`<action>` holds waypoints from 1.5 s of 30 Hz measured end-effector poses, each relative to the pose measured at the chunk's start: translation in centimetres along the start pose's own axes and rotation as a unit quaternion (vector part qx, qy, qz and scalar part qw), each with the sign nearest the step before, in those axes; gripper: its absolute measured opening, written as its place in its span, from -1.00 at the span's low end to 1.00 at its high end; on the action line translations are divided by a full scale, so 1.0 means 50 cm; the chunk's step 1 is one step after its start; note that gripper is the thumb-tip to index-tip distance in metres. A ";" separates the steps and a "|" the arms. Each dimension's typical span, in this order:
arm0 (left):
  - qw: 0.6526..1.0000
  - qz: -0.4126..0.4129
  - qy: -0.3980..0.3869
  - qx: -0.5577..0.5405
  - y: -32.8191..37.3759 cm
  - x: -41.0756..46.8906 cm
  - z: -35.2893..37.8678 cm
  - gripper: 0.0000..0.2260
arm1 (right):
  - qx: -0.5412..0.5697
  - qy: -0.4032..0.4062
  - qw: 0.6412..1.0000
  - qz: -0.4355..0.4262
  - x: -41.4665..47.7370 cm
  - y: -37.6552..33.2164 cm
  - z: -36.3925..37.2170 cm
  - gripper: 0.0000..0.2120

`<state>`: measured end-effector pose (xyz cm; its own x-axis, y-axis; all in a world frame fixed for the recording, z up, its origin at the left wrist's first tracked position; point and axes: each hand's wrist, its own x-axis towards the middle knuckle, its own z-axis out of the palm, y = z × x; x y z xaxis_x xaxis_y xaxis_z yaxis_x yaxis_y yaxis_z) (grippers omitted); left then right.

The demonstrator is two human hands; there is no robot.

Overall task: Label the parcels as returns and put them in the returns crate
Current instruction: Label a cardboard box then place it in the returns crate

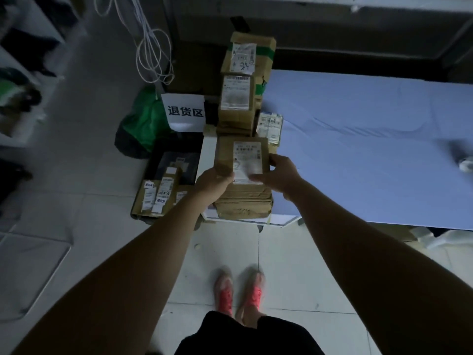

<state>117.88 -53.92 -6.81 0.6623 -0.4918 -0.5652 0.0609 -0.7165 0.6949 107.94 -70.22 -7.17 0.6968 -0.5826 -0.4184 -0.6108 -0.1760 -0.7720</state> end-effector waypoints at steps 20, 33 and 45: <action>0.984 0.159 -0.073 -0.019 0.448 -0.069 0.484 -0.67 | 0.072 0.102 0.992 0.002 -0.082 0.220 -0.636 -0.46; 0.987 0.127 -0.095 0.001 0.645 0.013 0.869 -0.79 | 0.068 0.122 0.990 0.018 -0.001 0.485 -0.952 -0.50; 0.994 0.027 -0.019 0.103 0.703 0.091 0.991 -0.13 | -0.010 0.109 0.992 0.067 0.100 0.557 -1.010 -0.51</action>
<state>86.02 -105.86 -6.97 0.6321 -0.5472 -0.5487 -0.1299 -0.7729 0.6212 75.39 -118.11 -6.59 0.5123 -0.7586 -0.4025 -0.7013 -0.0991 -0.7060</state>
